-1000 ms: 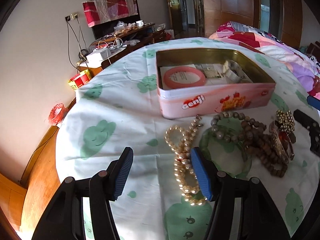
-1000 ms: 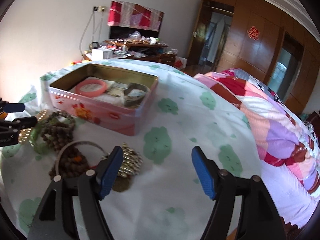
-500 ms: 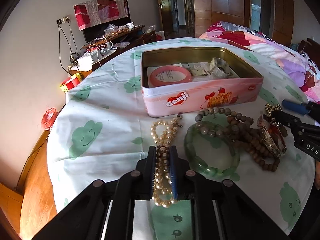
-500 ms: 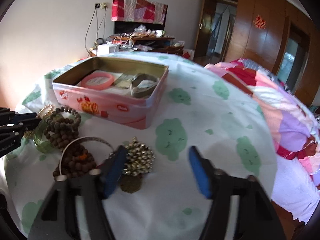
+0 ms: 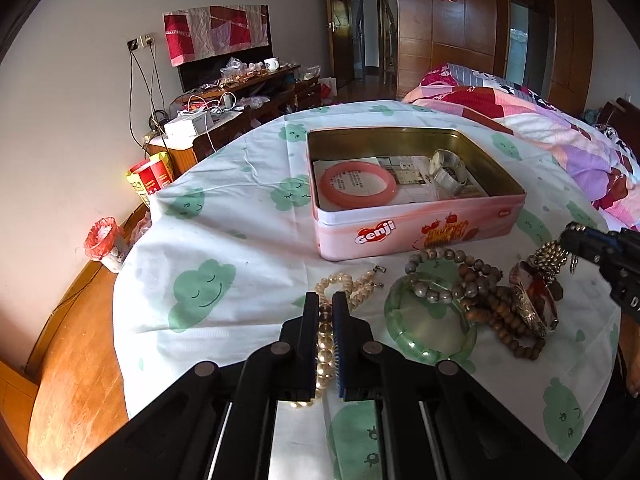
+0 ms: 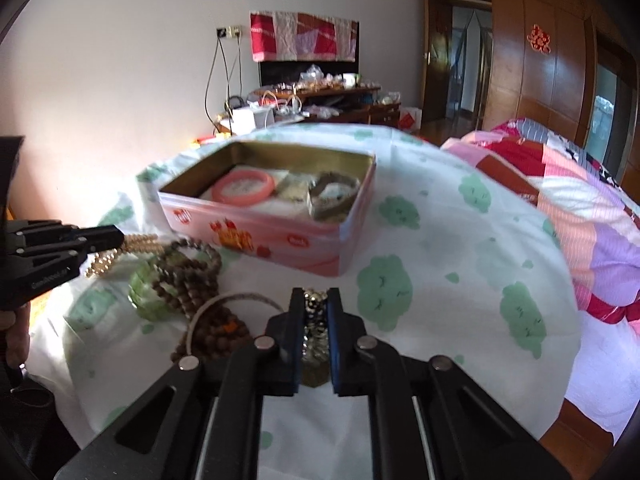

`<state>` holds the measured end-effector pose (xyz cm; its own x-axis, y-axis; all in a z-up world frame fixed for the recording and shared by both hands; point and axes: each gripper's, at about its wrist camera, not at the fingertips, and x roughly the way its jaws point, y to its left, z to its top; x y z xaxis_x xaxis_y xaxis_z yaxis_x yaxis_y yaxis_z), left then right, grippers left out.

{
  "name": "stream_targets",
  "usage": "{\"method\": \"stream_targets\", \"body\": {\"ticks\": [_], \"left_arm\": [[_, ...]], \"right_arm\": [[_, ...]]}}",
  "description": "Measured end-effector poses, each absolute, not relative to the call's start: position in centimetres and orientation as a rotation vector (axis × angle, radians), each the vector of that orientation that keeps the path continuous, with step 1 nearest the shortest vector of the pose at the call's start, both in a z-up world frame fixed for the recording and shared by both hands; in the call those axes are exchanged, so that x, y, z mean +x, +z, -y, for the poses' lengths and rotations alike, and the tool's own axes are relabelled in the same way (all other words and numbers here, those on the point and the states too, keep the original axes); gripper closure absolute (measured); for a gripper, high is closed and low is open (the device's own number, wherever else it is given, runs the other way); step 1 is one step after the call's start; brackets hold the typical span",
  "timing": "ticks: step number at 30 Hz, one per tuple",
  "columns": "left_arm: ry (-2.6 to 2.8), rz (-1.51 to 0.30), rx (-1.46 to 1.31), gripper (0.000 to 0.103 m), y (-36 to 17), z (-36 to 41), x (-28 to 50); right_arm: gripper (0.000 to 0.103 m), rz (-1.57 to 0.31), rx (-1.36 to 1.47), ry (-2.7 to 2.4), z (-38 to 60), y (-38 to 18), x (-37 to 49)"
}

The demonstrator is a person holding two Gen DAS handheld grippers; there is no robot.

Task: Organize jewelry
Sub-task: 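Grasp the pearl necklace with the left gripper while the right gripper grasps the gold bead strand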

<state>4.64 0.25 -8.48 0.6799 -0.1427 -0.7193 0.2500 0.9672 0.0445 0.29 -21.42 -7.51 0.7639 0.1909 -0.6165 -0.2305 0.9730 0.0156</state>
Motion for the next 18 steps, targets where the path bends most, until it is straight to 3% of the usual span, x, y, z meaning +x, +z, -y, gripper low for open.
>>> {"method": "stream_targets", "body": {"ticks": [18], "left_arm": [[-0.226,-0.711,0.097,0.098,-4.6,-1.5,3.5]], "right_arm": [[0.091,-0.551,-0.051,0.228,21.7,-3.9,-0.6]]}}
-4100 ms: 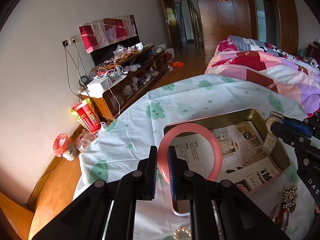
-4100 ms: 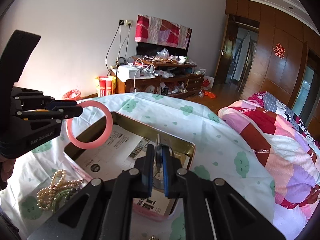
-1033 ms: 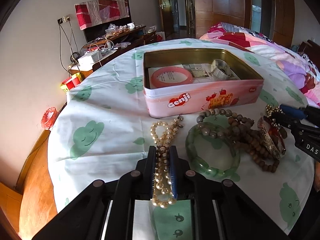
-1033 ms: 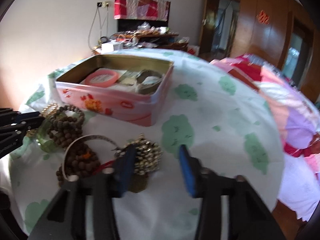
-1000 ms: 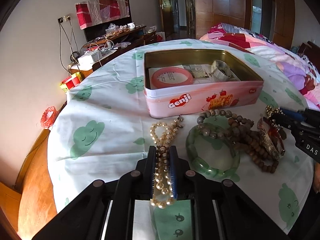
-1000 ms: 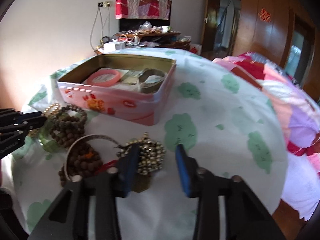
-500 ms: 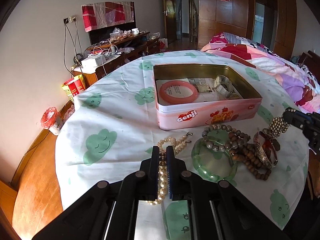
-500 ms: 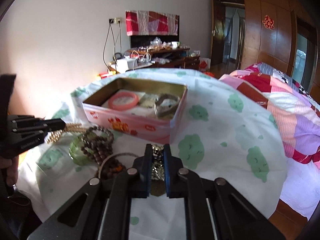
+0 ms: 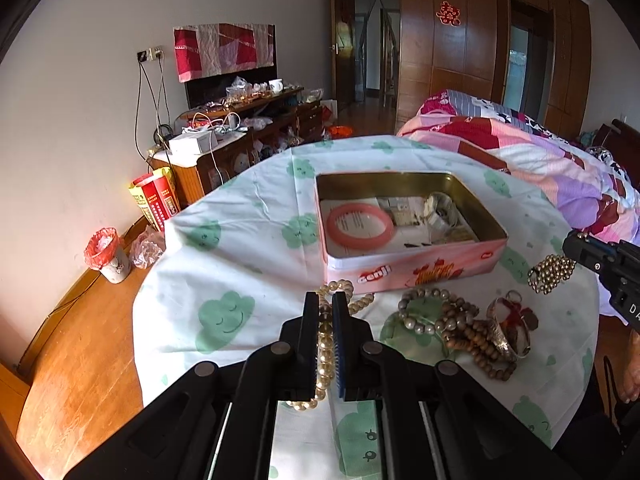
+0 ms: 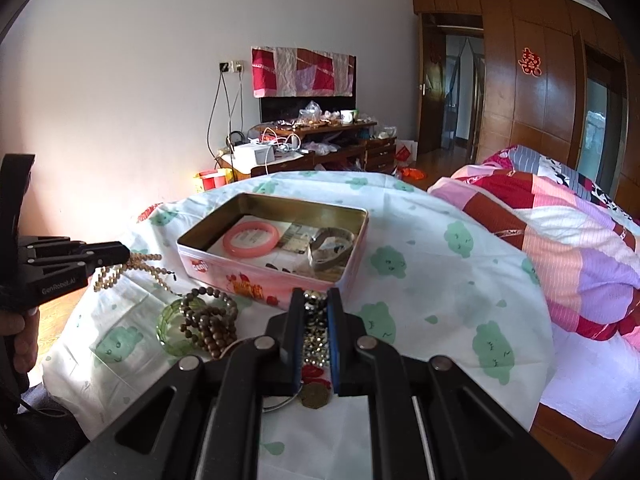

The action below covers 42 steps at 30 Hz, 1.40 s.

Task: Organize jewelry
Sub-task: 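Grasp the pearl necklace with the left gripper while the right gripper grasps the gold bead strand, then carry the pearl necklace over the tin with the left gripper while the right gripper carries the gold beads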

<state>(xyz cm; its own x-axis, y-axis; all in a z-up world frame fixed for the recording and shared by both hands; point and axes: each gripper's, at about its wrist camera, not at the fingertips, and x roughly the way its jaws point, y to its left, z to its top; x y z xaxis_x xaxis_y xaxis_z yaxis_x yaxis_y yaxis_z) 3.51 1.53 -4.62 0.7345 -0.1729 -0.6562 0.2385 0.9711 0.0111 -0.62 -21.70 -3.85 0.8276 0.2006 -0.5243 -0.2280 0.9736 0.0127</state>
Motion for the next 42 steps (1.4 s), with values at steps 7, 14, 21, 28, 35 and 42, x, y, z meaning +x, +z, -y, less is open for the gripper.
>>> {"method": "stream_targets", "body": {"ticks": [7,14,21,28,35,42], "left_arm": [[-0.233,-0.682,0.097,0.098,-3.2,-1.5,3.3],[-0.232,-0.638,0.108,0.098,-1.1,-1.4,3.8],[-0.235,-0.588,0.131,0.098,0.9,-0.7,4.8],[-0.23,-0.586,0.145,0.098,1.2,0.2,6.5],[-0.222,-0.584,0.153,0.098,1.1,0.9,7.7],[-0.217,-0.597,0.163,0.098,0.5,1.6,9.0]], "right_arm": [[0.091,-0.535,-0.053,0.237,21.7,-3.2,-0.7],[0.091,-0.524,-0.061,0.241,21.6,-2.6,0.0],[0.091,-0.503,-0.072,0.249,21.5,-1.6,1.0],[0.091,-0.492,-0.08,0.249,21.2,-0.9,1.8],[0.091,-0.489,-0.089,0.243,21.2,-0.6,2.4],[0.091,-0.492,-0.1,0.235,21.2,-0.5,3.5]]}}
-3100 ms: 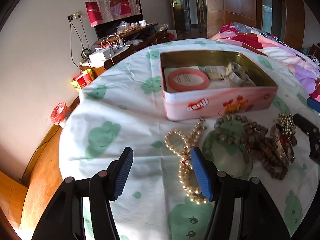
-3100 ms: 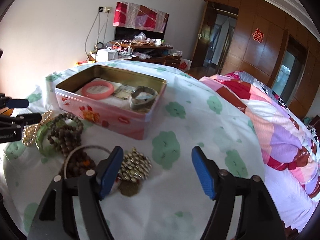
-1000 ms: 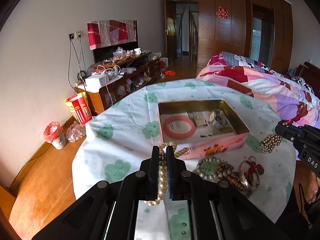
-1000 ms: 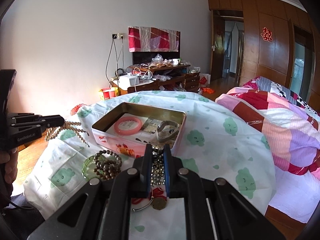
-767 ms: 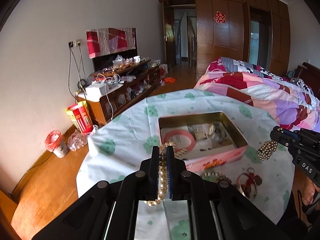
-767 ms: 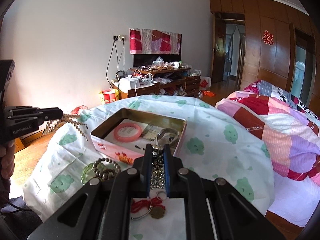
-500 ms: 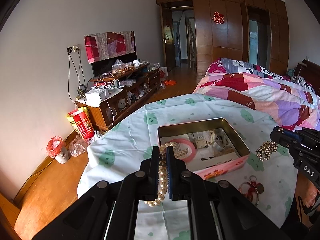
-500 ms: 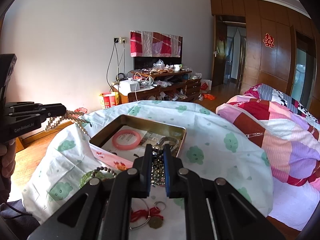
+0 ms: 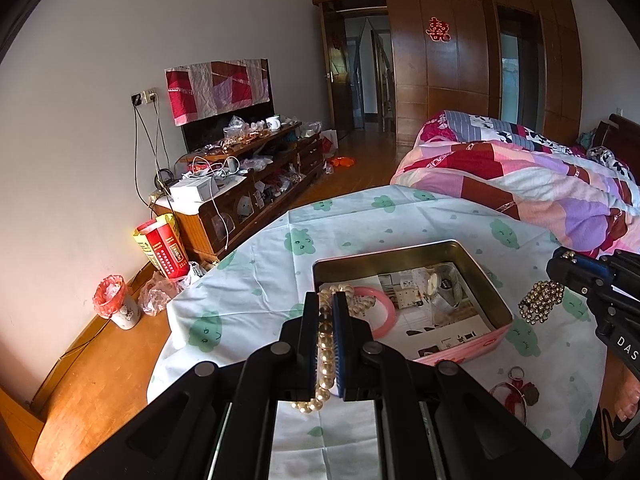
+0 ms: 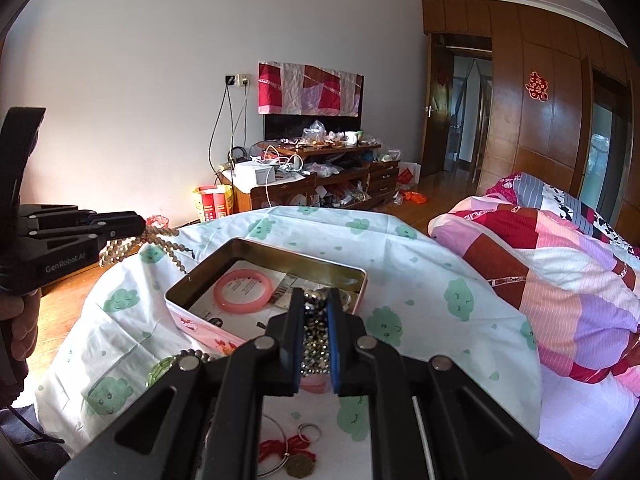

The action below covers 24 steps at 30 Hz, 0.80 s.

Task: Organize jewelry
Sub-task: 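Carry the pearl necklace over the tin with the left gripper while the right gripper carries the gold beads, then open the left gripper over the tin while the right gripper releases the gold beads into it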

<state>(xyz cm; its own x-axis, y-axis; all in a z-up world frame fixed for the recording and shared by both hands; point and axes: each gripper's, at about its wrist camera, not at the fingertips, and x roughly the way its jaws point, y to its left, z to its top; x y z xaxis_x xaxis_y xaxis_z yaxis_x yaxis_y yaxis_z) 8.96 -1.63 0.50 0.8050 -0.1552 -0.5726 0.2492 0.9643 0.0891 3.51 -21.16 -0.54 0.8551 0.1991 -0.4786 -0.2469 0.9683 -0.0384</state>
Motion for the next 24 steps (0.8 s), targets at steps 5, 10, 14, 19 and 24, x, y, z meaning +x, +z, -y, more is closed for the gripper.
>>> {"method": "stream_targets", "body": {"ticks": [5,10,14,19,24], "left_arm": [[-0.221,-0.601,0.182,0.098,0.3,2.3,9.6],[-0.22,-0.597,0.196,0.098,0.5,2.9,10.4],[-0.217,-0.606,0.207,0.098,0.2,3.2,11.3],[-0.212,-0.636,0.204,0.098,-0.9,3.3,12.5],[-0.2,-0.663,0.21,0.098,-2.2,3.3,13.3]], "right_arm": [[0.091,-0.495,-0.107,0.232,21.0,-0.6,4.3],[0.091,-0.495,-0.118,0.23,20.9,-0.5,4.9],[0.091,-0.5,-0.131,0.226,20.6,-0.6,5.6],[0.091,-0.522,-0.132,0.225,20.5,-1.3,6.9],[0.091,-0.55,-0.129,0.229,20.3,-2.4,8.1]]}}
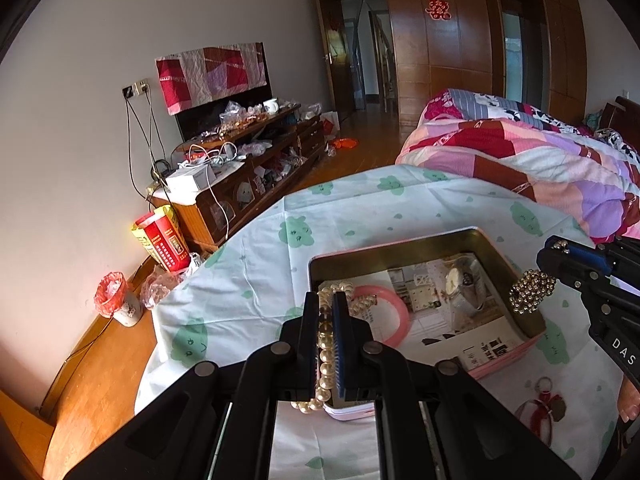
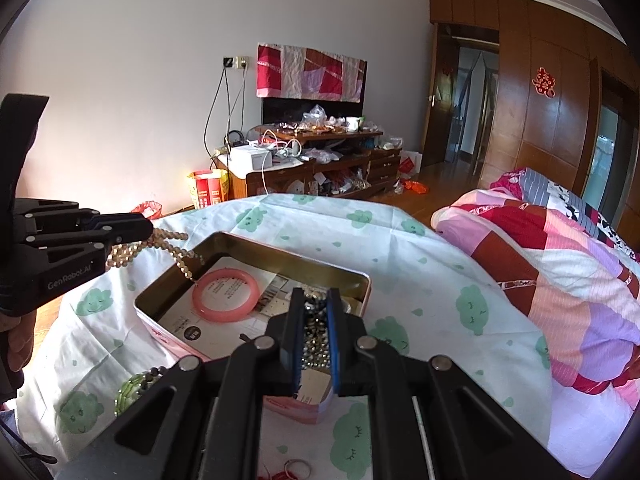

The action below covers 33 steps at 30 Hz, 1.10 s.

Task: Organize jewelry
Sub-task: 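Open the left gripper over the tin while the right gripper releases the gold beads into it, then grasp the silver bangle with the right gripper while the left gripper grasps the green jade bangle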

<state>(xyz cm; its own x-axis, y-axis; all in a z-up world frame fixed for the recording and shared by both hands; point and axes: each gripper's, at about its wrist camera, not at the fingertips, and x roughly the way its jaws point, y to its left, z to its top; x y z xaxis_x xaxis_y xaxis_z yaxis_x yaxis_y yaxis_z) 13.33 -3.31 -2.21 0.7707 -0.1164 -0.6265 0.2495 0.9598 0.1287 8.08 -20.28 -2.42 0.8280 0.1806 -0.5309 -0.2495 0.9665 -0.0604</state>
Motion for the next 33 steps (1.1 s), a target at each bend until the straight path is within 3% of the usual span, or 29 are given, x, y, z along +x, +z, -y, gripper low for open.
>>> {"method": "stream_targets", "body": {"ticks": [19,21,22,23,24,25,26,33], "left_arm": [[-0.206,-0.736,0.282,0.095,-6.0,4.7,13.6],[-0.2,-0.734,0.285,0.086,-6.1,4.6,13.3],[-0.194,-0.73,0.288,0.071,-6.1,4.6,13.0],[-0.185,-0.722,0.291,0.051,-6.1,4.5,12.7],[-0.171,-0.7,0.292,0.043,-6.0,4.2,12.0],[-0.163,-0.681,0.284,0.037,-5.9,3.8,11.5],[-0.16,-0.674,0.278,0.037,-5.9,3.5,11.2],[-0.106,-0.73,0.205,0.037,-7.1,0.5,8.8]], "right_arm": [[0.09,-0.651,-0.182,0.224,19.1,-6.3,9.9],[0.09,-0.655,-0.179,0.215,19.3,-6.5,9.7],[0.088,-0.657,-0.178,0.212,19.4,-6.6,9.7],[0.078,-0.659,-0.177,0.206,19.5,-6.6,9.6],[0.059,-0.66,-0.177,0.198,19.6,-6.7,9.5],[0.051,-0.656,-0.175,0.188,19.7,-6.7,9.2],[0.046,-0.644,-0.173,0.18,19.9,-6.6,8.8],[0.046,-0.655,-0.133,0.156,21.2,-6.7,6.8]]}}
